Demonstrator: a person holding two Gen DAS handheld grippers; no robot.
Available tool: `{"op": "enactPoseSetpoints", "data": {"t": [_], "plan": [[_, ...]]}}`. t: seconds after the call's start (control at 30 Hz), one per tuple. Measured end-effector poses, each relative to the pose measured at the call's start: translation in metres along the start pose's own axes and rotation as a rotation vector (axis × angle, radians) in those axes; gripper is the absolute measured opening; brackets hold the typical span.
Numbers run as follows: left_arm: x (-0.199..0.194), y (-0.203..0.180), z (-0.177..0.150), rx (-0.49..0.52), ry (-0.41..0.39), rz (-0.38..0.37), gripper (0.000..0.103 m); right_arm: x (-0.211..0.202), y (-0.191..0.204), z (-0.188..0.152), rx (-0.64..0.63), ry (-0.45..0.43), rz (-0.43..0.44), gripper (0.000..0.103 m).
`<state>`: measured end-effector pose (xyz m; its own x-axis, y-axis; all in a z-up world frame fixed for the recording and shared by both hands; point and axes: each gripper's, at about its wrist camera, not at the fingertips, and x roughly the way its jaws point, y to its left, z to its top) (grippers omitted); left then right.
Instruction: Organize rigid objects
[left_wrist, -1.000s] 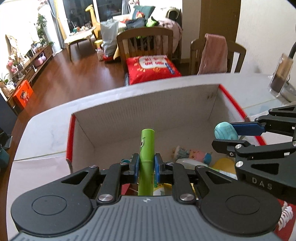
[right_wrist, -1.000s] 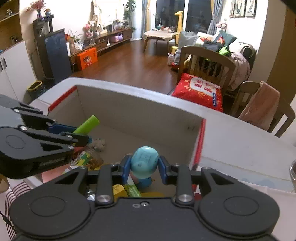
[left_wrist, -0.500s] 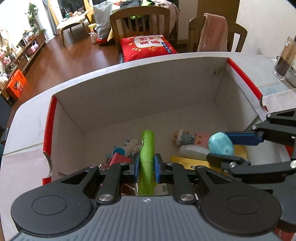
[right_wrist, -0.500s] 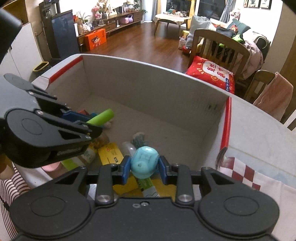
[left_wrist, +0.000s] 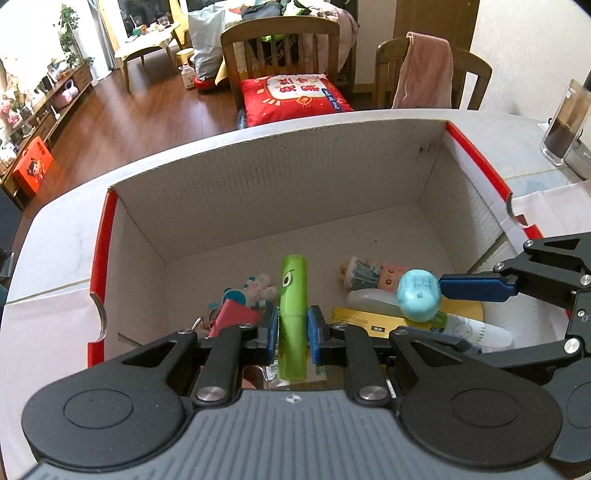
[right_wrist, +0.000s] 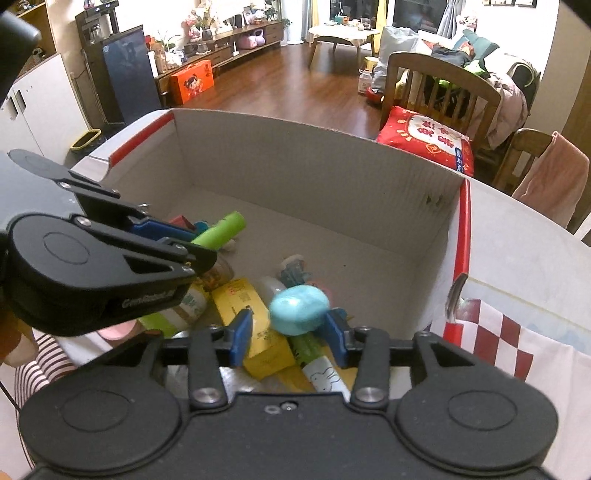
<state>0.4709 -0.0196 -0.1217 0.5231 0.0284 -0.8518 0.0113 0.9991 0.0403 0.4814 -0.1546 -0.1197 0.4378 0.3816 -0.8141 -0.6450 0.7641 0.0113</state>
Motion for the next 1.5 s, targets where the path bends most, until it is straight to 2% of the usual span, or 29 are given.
{"op": "enactPoseSetpoints", "data": {"t": [0.4, 0.77, 1.07, 1.5], "plan": [[-0.037, 0.002, -0.014, -0.039, -0.049, -0.002, 0.017, -0.040, 0.001, -0.007, 0.040, -0.075, -0.018, 0.056], [-0.092, 0.000, -0.037, -0.053, -0.150, -0.028, 0.017, -0.092, 0.012, -0.023, 0.082, -0.183, -0.027, 0.064], [-0.132, 0.003, -0.066, -0.061, -0.214, -0.022, 0.017, -0.131, 0.032, -0.042, 0.088, -0.250, -0.032, 0.071], [-0.169, 0.002, -0.103, -0.056, -0.260, -0.026, 0.017, -0.164, 0.051, -0.067, 0.137, -0.332, -0.047, 0.086]]}}
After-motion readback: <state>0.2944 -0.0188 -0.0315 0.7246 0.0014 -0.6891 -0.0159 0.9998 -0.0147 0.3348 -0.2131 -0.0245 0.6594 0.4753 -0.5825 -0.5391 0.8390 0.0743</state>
